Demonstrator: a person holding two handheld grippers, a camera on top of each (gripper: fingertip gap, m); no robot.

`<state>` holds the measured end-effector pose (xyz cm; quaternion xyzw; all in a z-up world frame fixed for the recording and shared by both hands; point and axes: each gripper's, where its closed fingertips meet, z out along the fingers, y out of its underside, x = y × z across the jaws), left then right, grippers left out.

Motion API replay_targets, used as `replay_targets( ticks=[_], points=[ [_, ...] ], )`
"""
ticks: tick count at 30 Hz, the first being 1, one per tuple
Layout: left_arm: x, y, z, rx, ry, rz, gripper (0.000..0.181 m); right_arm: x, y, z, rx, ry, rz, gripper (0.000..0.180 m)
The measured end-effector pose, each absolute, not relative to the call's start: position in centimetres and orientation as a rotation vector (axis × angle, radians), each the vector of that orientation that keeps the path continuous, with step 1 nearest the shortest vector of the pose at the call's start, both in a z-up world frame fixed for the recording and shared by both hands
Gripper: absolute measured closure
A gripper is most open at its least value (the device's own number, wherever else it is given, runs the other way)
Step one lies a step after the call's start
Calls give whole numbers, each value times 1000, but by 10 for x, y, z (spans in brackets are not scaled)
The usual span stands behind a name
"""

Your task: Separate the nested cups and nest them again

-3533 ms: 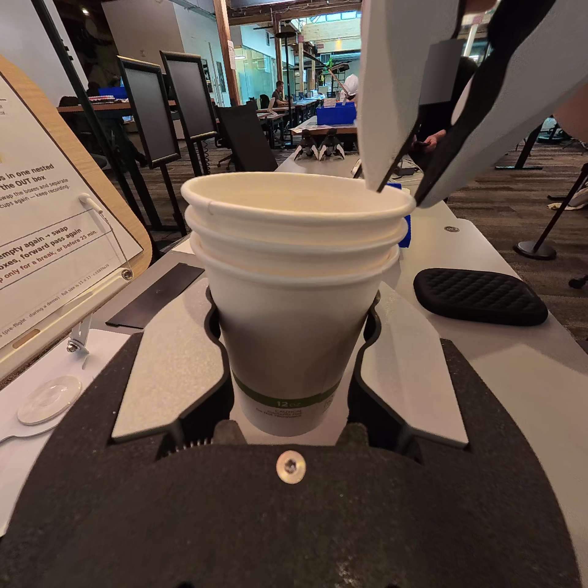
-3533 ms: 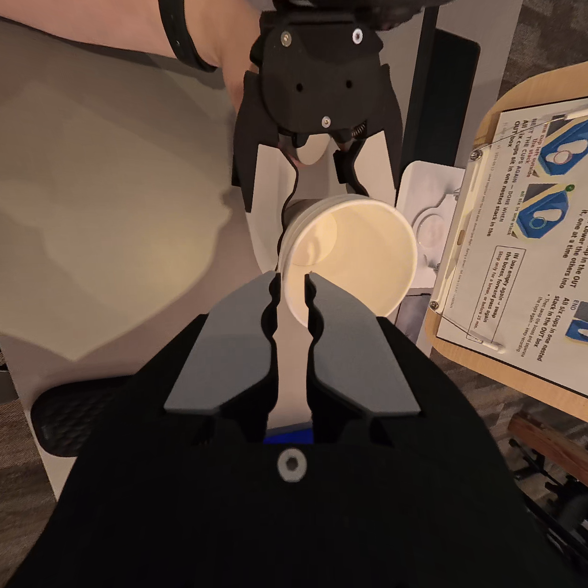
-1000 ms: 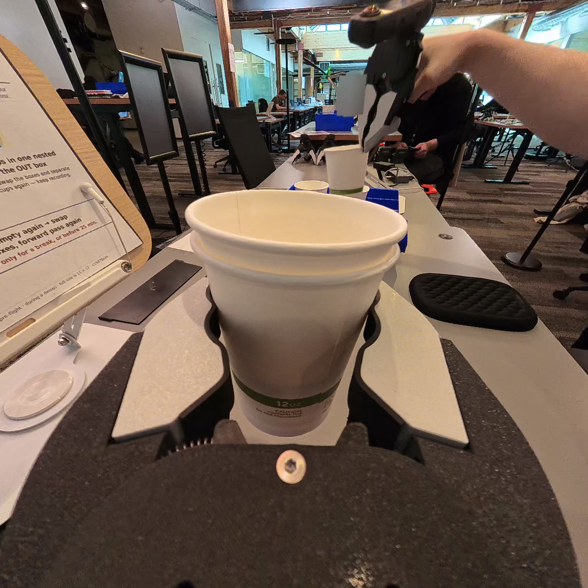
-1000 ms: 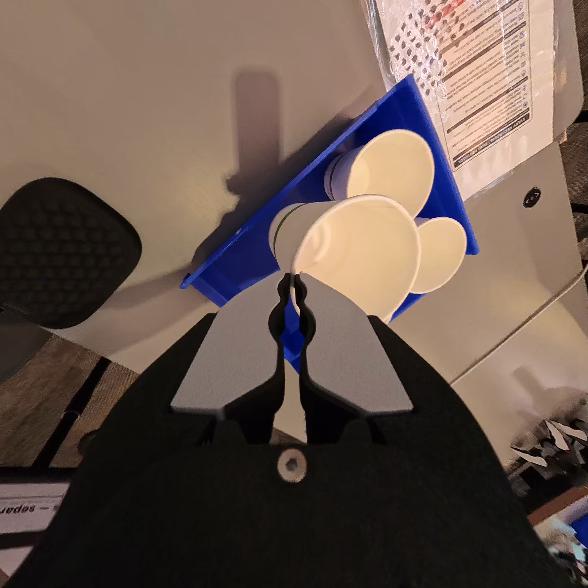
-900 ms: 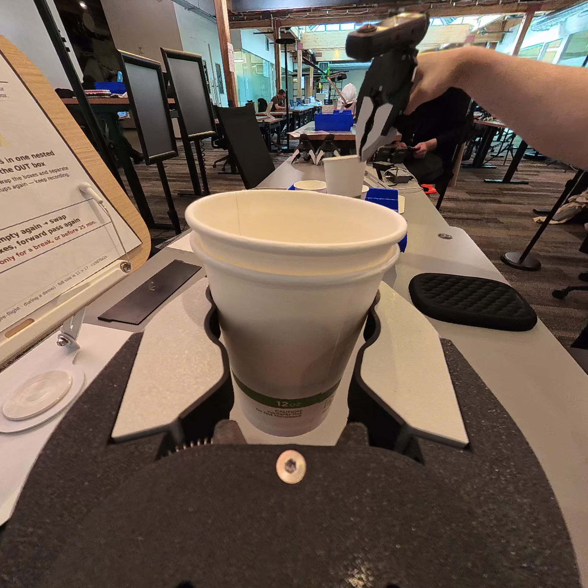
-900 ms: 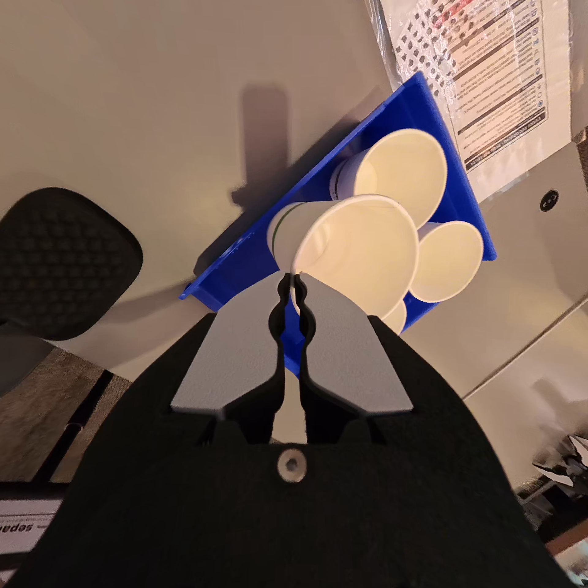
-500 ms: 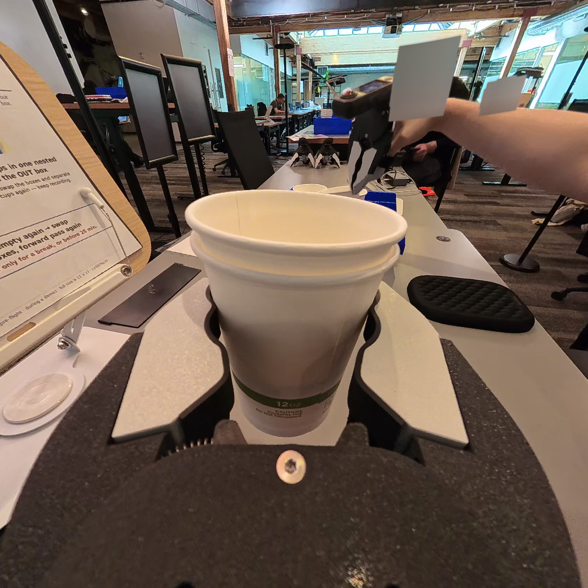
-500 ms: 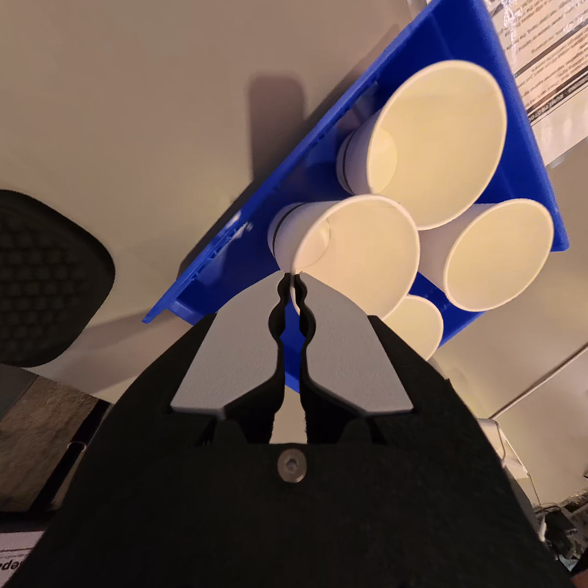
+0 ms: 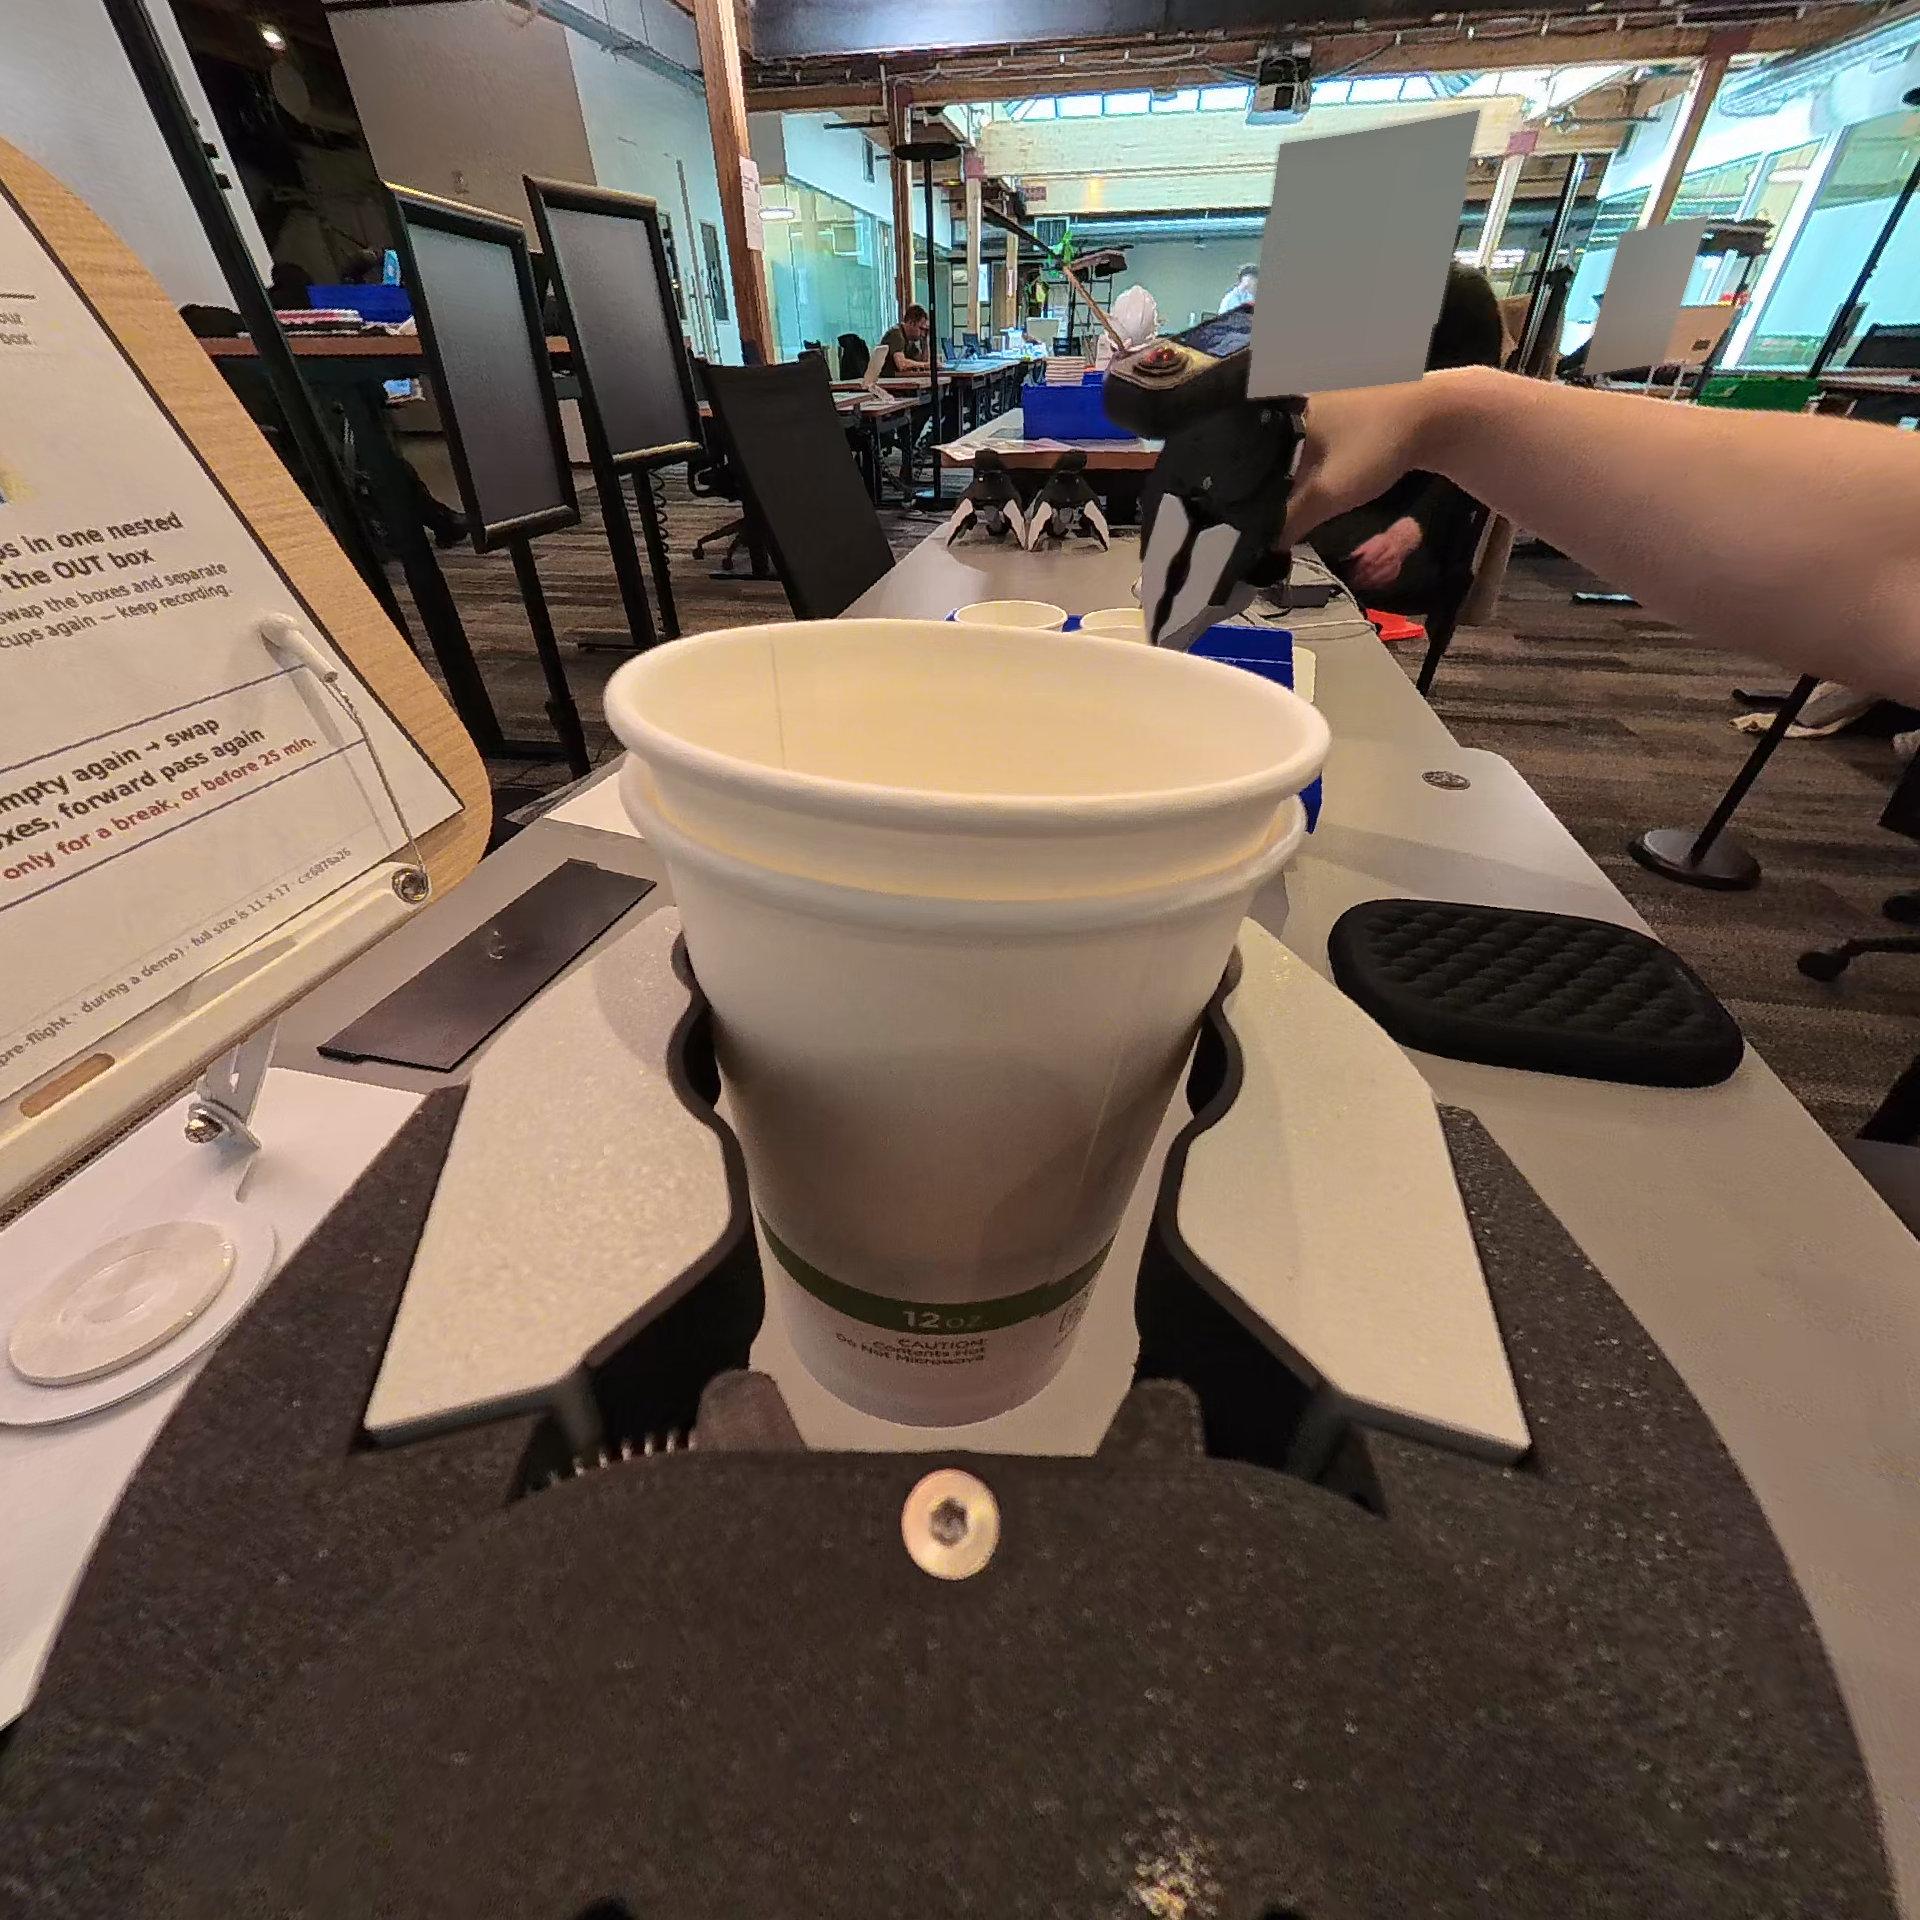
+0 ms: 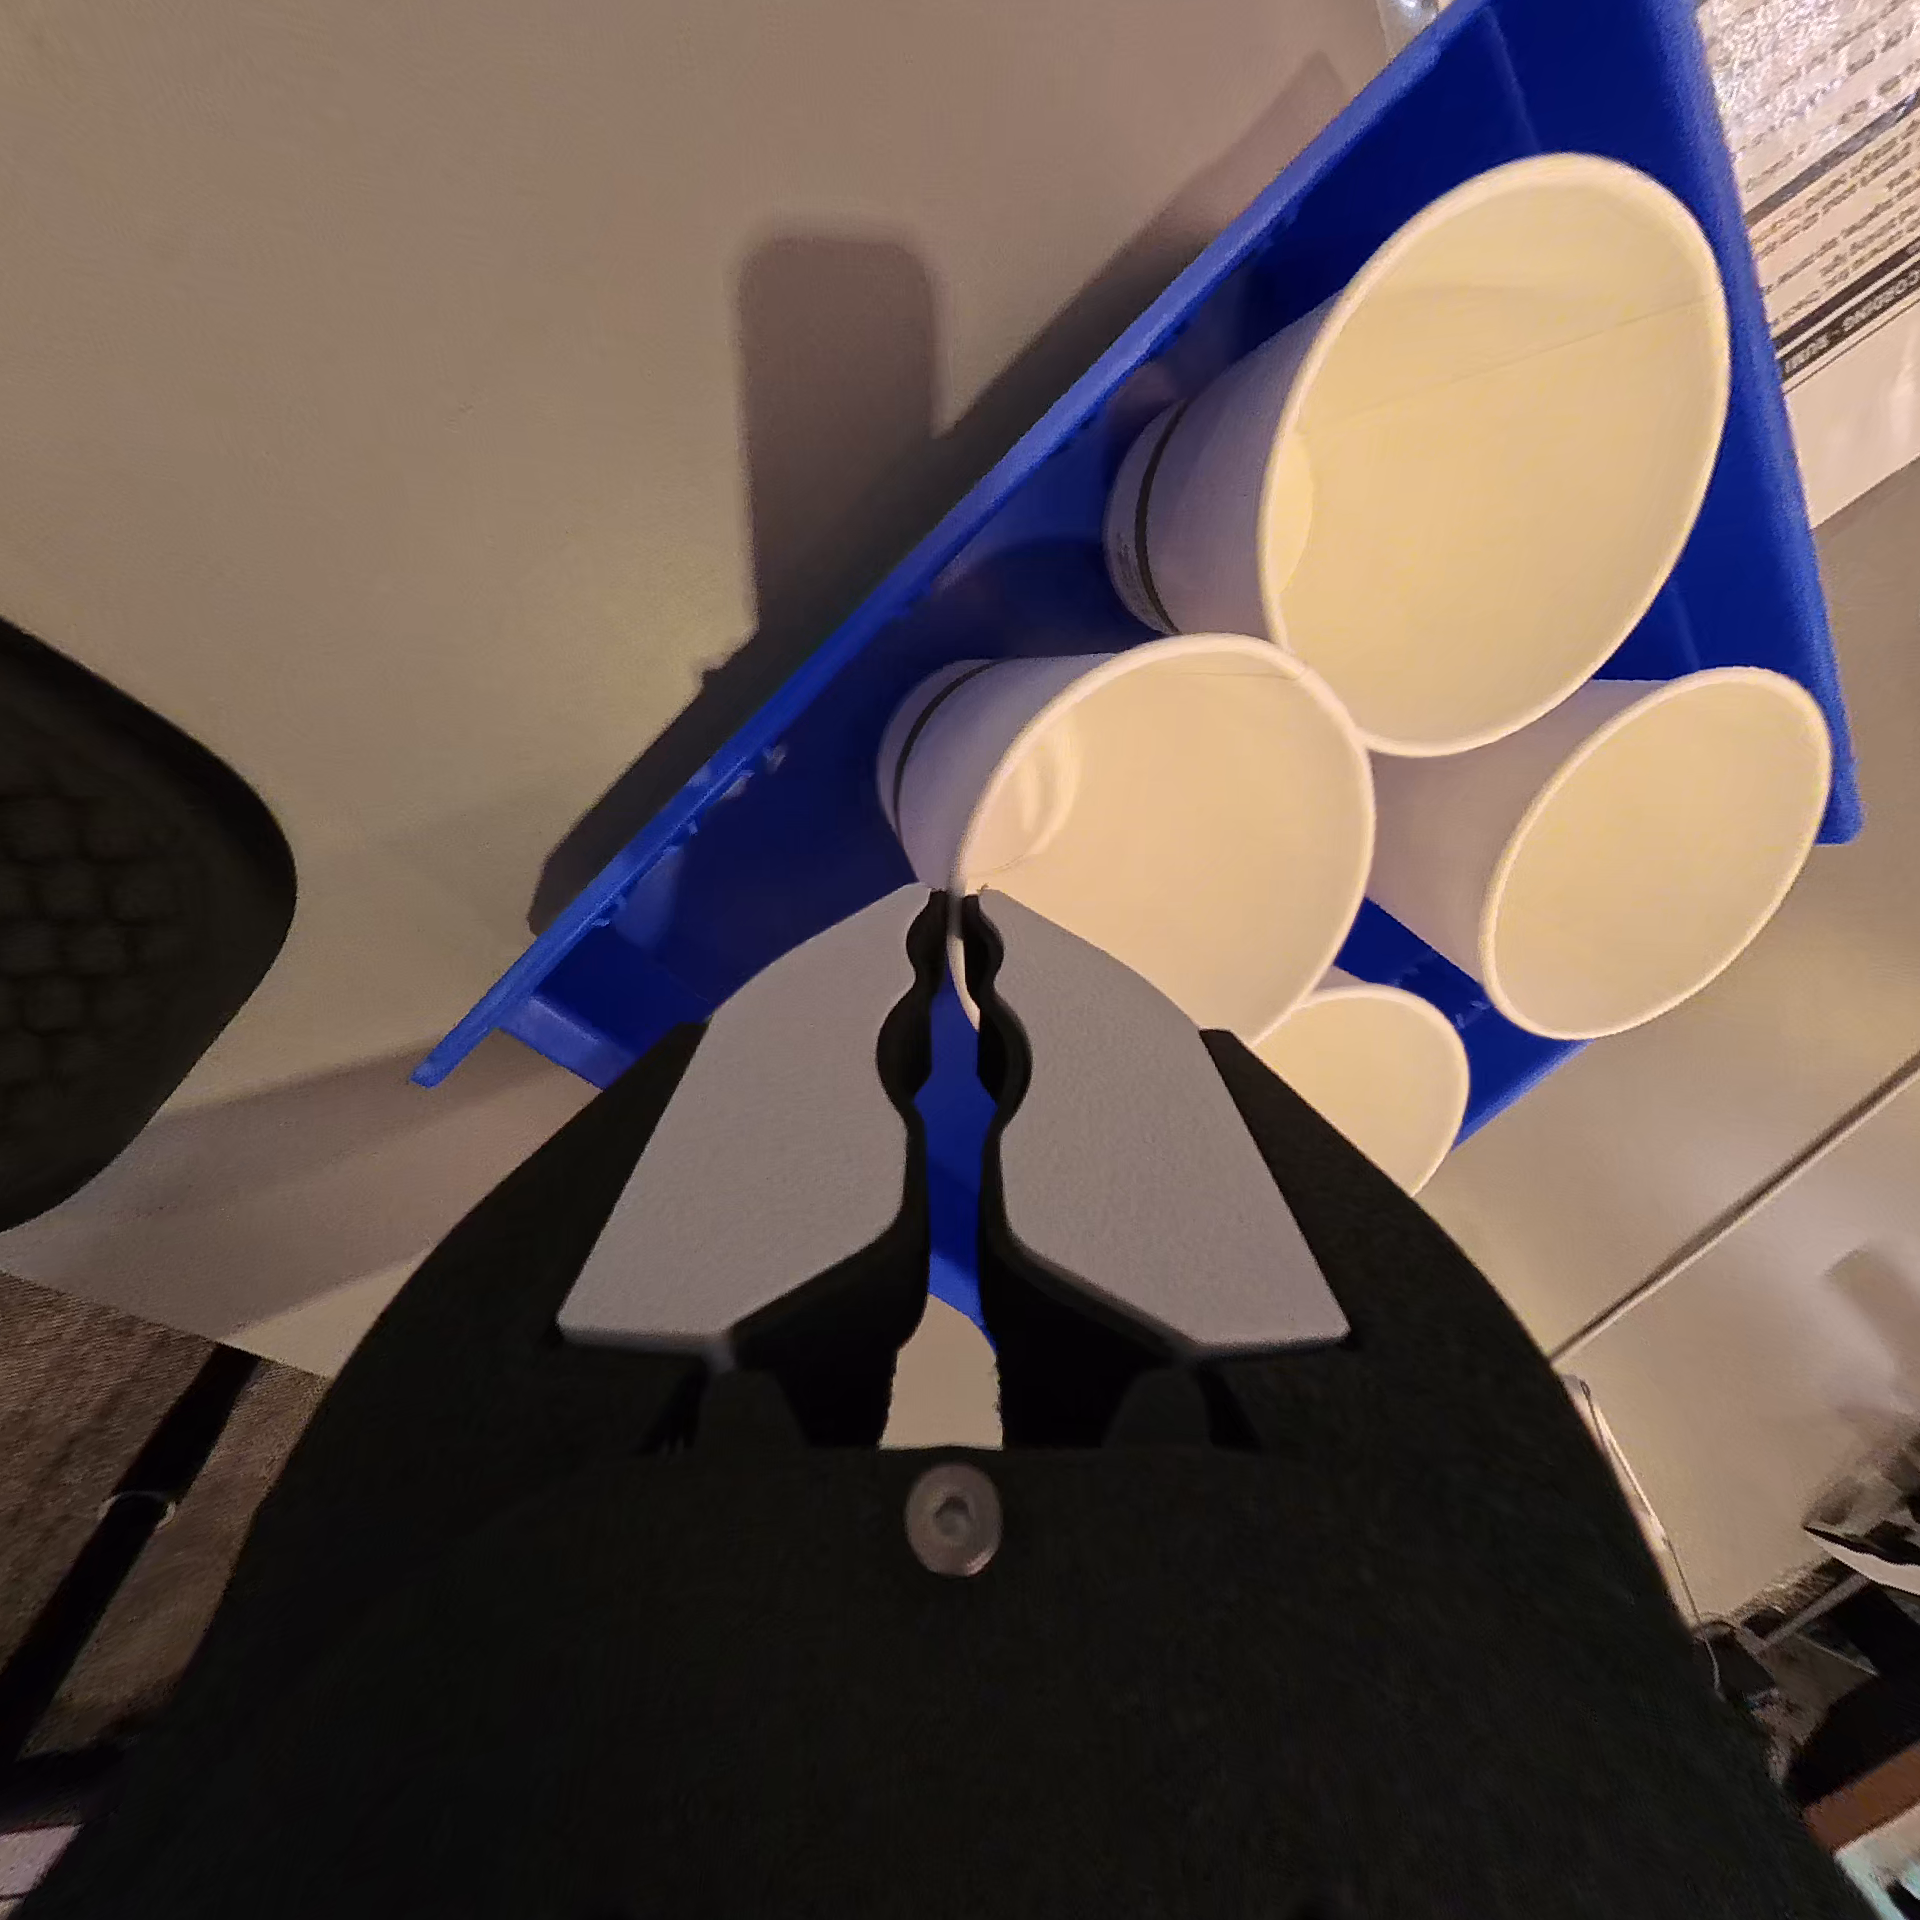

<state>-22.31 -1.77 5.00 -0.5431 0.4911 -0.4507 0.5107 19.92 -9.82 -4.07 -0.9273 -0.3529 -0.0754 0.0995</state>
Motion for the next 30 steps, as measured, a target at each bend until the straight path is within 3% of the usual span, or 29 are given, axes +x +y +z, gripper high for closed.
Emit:
replay_targets(
  ticks=[27, 30],
  points=[
    [-222, -21, 50, -1302, 1197, -1088, 91, 198, -101, -56, -2736, -1058, -232, 177],
    [-223, -21, 51, -1301, 1196, -1089, 91, 202, -101, -60, -2749, -1048, -262, 166]
  ],
)
